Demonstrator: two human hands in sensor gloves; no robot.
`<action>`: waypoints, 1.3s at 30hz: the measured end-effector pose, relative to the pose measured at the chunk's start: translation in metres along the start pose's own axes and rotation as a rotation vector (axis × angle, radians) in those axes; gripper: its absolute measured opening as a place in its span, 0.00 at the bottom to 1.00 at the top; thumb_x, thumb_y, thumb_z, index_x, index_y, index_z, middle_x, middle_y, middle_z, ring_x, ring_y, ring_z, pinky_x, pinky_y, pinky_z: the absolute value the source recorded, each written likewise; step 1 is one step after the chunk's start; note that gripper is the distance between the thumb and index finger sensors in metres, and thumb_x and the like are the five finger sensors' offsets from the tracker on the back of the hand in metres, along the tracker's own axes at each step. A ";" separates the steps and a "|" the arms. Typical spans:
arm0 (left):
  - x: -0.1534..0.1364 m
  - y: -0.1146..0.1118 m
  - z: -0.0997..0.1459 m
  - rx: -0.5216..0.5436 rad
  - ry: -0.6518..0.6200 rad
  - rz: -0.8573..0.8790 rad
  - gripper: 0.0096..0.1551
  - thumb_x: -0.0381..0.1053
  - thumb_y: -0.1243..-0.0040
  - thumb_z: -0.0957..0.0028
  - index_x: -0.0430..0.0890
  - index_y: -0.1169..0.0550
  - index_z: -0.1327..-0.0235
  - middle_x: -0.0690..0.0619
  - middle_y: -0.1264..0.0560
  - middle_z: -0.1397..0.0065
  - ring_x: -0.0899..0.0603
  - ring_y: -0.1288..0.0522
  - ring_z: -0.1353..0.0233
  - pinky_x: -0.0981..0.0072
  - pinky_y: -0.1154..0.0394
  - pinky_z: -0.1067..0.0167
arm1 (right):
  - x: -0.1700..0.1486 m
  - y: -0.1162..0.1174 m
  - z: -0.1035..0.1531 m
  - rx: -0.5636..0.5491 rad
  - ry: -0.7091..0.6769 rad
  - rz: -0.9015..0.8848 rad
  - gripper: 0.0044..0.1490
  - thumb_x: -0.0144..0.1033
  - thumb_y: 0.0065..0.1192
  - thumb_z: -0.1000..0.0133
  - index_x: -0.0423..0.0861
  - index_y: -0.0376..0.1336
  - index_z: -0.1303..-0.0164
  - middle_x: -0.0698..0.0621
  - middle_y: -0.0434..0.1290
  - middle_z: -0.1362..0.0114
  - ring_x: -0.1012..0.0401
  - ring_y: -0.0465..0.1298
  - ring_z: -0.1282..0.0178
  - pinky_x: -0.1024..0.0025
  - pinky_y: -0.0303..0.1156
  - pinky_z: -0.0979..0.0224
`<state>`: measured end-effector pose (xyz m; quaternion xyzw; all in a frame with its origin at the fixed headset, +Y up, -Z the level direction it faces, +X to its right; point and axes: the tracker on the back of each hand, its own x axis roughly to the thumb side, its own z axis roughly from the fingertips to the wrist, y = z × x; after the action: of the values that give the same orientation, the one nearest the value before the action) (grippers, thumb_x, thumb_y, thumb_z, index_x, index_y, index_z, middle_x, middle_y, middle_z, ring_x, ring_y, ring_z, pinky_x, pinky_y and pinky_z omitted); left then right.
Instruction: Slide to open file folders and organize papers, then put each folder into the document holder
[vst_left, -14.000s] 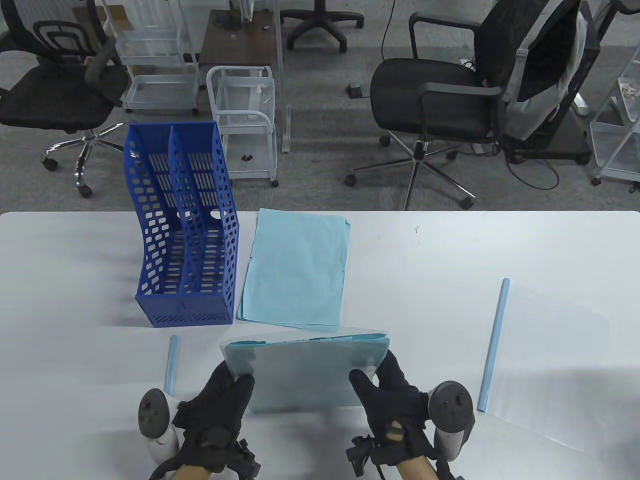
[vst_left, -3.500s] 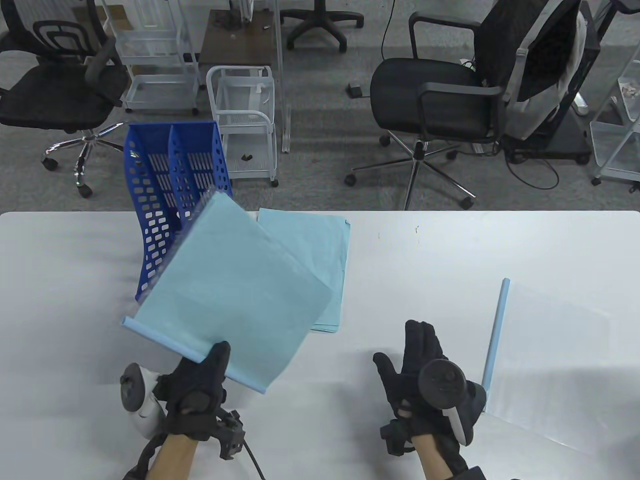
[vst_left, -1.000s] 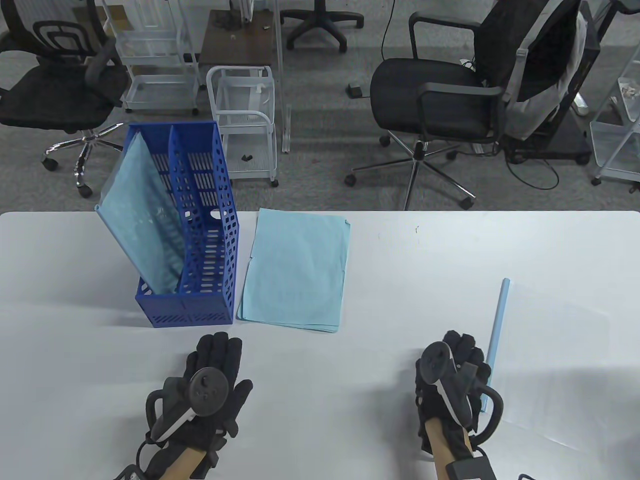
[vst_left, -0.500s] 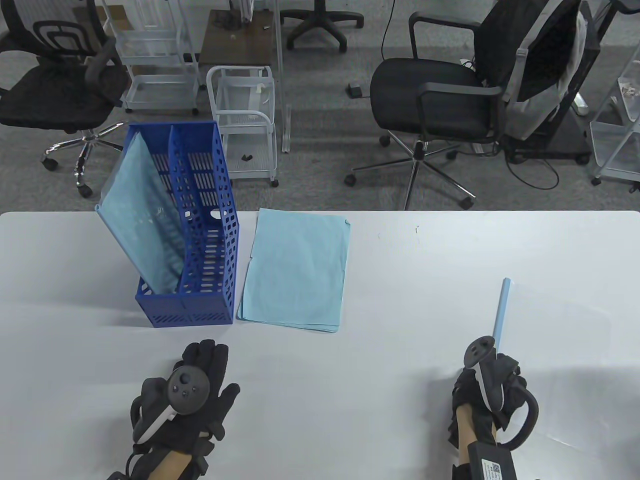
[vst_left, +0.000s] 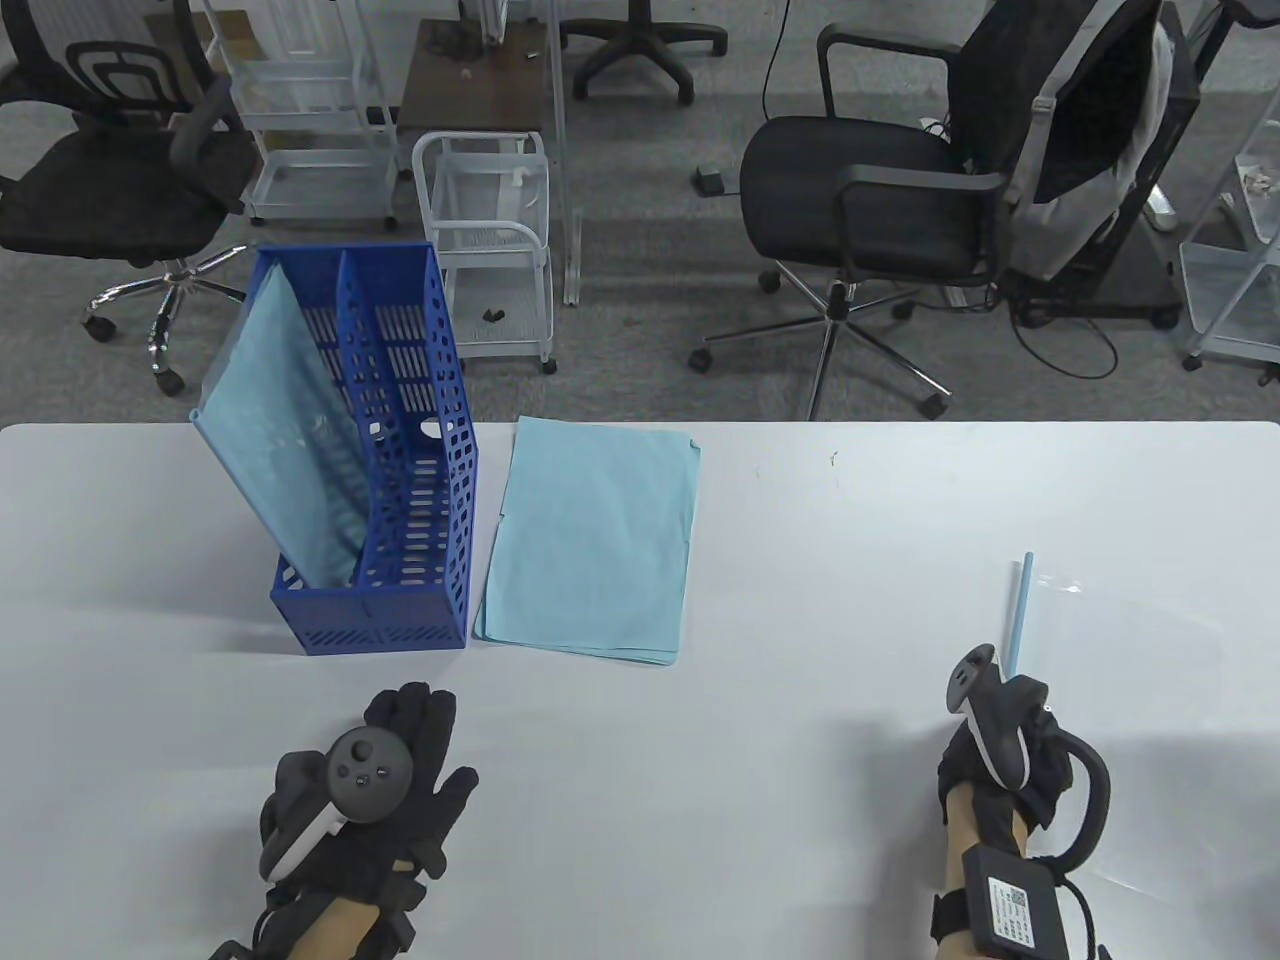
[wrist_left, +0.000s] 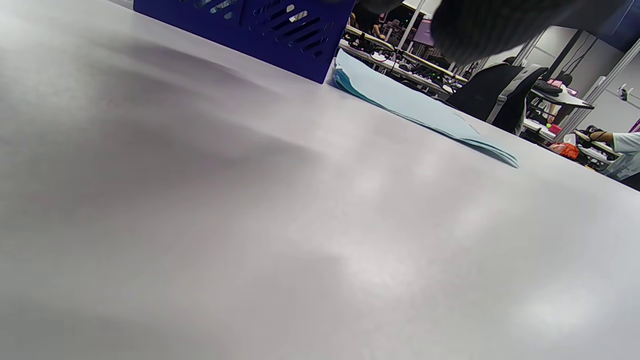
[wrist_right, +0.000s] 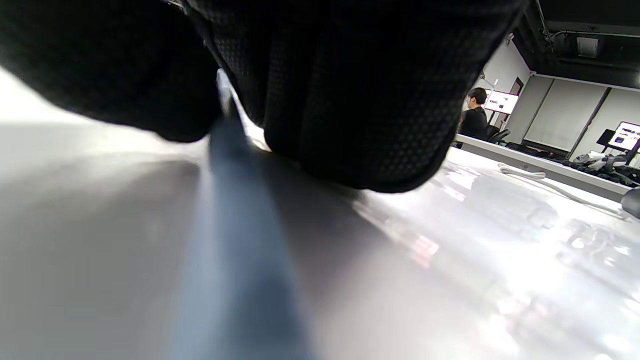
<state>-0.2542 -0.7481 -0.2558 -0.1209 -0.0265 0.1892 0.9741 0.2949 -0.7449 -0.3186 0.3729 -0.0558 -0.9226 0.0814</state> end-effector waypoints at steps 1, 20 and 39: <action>0.000 0.000 0.000 0.000 -0.001 0.001 0.46 0.67 0.41 0.47 0.63 0.44 0.16 0.60 0.49 0.09 0.45 0.52 0.10 0.48 0.49 0.17 | 0.000 0.000 0.000 0.001 0.000 -0.007 0.42 0.53 0.76 0.58 0.46 0.68 0.35 0.49 0.79 0.39 0.55 0.85 0.47 0.63 0.89 0.45; -0.005 0.000 -0.002 -0.012 0.001 0.070 0.46 0.67 0.41 0.47 0.62 0.44 0.16 0.59 0.50 0.09 0.43 0.52 0.10 0.48 0.48 0.17 | -0.030 -0.032 0.028 -0.284 0.079 -0.381 0.32 0.48 0.75 0.58 0.49 0.72 0.45 0.54 0.83 0.52 0.62 0.88 0.63 0.72 0.91 0.61; -0.010 0.007 0.000 0.054 -0.067 0.176 0.46 0.66 0.41 0.47 0.62 0.43 0.16 0.59 0.48 0.10 0.43 0.51 0.10 0.48 0.48 0.17 | -0.034 -0.079 0.090 -0.136 -0.771 -1.346 0.32 0.50 0.71 0.54 0.54 0.69 0.39 0.58 0.81 0.47 0.64 0.85 0.59 0.74 0.88 0.56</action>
<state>-0.2659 -0.7455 -0.2576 -0.0899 -0.0432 0.2786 0.9552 0.2476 -0.6571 -0.2434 -0.0263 0.2149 -0.8393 -0.4987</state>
